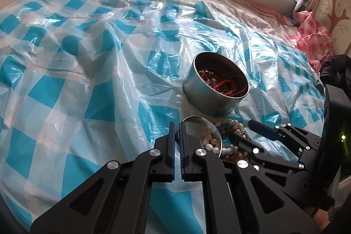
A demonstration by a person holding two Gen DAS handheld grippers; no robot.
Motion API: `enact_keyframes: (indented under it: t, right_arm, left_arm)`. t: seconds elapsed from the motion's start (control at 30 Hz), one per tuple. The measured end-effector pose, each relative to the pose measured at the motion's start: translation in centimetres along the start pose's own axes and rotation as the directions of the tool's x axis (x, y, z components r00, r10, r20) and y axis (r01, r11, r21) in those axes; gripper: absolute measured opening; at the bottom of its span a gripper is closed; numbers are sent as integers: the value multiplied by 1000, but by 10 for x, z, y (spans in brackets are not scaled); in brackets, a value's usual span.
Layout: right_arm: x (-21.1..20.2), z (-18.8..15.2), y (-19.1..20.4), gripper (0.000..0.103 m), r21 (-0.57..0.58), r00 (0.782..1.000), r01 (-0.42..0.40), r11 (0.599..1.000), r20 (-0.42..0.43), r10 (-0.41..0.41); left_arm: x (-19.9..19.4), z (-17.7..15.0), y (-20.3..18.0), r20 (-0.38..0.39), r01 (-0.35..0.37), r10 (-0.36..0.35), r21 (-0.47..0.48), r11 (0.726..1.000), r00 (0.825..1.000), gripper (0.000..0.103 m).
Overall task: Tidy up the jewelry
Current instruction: 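Lower the left gripper onto the silver bangle beside the bead bracelets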
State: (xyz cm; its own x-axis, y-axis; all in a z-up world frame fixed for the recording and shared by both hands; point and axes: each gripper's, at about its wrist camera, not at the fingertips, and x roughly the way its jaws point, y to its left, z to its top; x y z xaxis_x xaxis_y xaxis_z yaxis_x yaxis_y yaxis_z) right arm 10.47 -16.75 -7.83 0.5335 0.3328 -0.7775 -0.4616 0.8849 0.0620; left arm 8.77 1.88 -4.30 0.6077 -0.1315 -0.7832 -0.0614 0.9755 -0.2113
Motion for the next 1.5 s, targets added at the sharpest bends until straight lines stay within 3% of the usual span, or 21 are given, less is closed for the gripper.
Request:
enact_keyframes:
  t: [0.1, 0.27, 0.6, 0.8, 0.9, 0.93, 1.17, 1.23, 1.33, 1.5]
  right_arm:
    - [7, -1, -1, 19, 2, 1000, 2, 1000, -26, -2]
    - [-2, 0, -4, 8, 25, 1000, -17, 1000, 14, 16]
    - [-23, 3, -17, 7, 113, 991, -108, 988, 87, 99]
    - [-32, 2, -25, 7, 150, 985, -143, 978, 122, 126]
    - [-36, 2, -36, 7, 195, 977, -180, 964, 146, 153]
    - [-37, 3, -38, 7, 204, 976, -188, 961, 152, 158]
    - [-41, 3, -49, 7, 246, 967, -228, 942, 170, 190]
    - [-32, 1, -47, 10, 243, 977, -202, 949, 115, 179]
    - [-22, 1, -38, 43, 210, 989, -146, 967, 69, 134]
    - [-4, 3, -22, 45, 121, 998, -57, 991, 25, 55]
  left_arm:
    - [5, 0, 1, -22, -5, 5, 4, 1000, 1000, 3]
    - [8, -1, 1, -36, -6, 7, 19, 1000, 999, 0]
    - [15, 1, 7, -60, -11, 12, 15, 1000, 998, 2]
    - [34, -5, -5, -117, -63, 74, 94, 994, 990, 17]
    - [37, -8, -13, -123, -99, 117, 145, 984, 985, 16]
    - [37, -8, -13, -128, -90, 109, 146, 985, 986, 3]
    - [21, -2, -3, -92, -28, 35, 82, 996, 995, 3]
    - [16, 0, -1, -73, -18, 23, 67, 998, 997, 3]
    - [13, 2, 4, -64, 5, -3, 36, 999, 998, 3]
    - [12, 4, 5, -56, 12, -10, 31, 999, 998, 3]
